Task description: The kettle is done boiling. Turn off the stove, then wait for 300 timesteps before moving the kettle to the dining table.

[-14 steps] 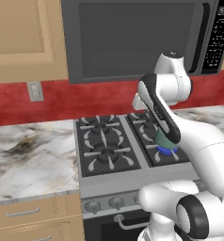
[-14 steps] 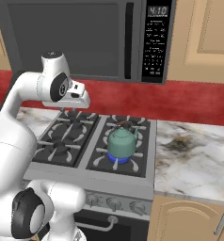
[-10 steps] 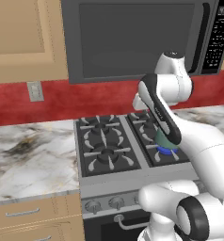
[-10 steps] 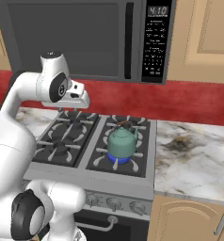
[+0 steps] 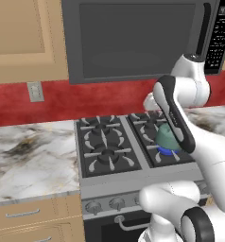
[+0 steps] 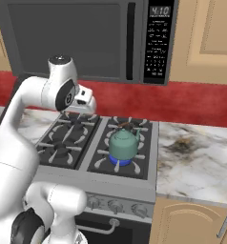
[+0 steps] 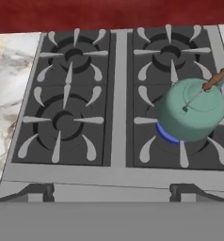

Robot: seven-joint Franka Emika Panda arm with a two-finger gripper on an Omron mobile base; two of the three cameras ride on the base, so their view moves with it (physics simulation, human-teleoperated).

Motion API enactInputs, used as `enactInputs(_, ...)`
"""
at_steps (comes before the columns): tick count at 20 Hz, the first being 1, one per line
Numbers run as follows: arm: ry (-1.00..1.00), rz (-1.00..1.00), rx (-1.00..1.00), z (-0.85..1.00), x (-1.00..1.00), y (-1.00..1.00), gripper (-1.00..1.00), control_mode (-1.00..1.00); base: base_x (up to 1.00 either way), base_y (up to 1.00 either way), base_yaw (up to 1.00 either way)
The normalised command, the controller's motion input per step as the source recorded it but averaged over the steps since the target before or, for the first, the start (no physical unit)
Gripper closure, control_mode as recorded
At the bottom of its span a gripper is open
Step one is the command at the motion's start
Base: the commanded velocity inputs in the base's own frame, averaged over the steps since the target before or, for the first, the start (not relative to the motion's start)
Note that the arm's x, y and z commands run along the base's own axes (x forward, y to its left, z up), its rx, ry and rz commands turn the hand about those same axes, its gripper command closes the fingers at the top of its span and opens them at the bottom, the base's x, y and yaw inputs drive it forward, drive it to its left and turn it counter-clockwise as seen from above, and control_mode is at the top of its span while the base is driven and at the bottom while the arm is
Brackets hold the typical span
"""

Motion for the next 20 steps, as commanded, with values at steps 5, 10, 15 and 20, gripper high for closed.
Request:
enactInputs(5, -0.03, -0.05, 0.16, 0.0, -0.34, -0.46, -1.0, -1.0, 0.0, 0.0, 0.0)
enactInputs(10, -0.08, -0.03, 0.17, 0.0, -0.49, -0.38, -1.0, -1.0, 0.0, 0.0, 0.0)
enactInputs(15, -0.1, -0.04, 0.2, 0.0, -0.56, -0.33, -1.0, -1.0, 0.0, 0.0, 0.0)
enactInputs(20, -0.04, -0.06, 0.19, 0.0, -0.49, -0.28, -1.0, -1.0, 0.0, 0.0, 0.0)
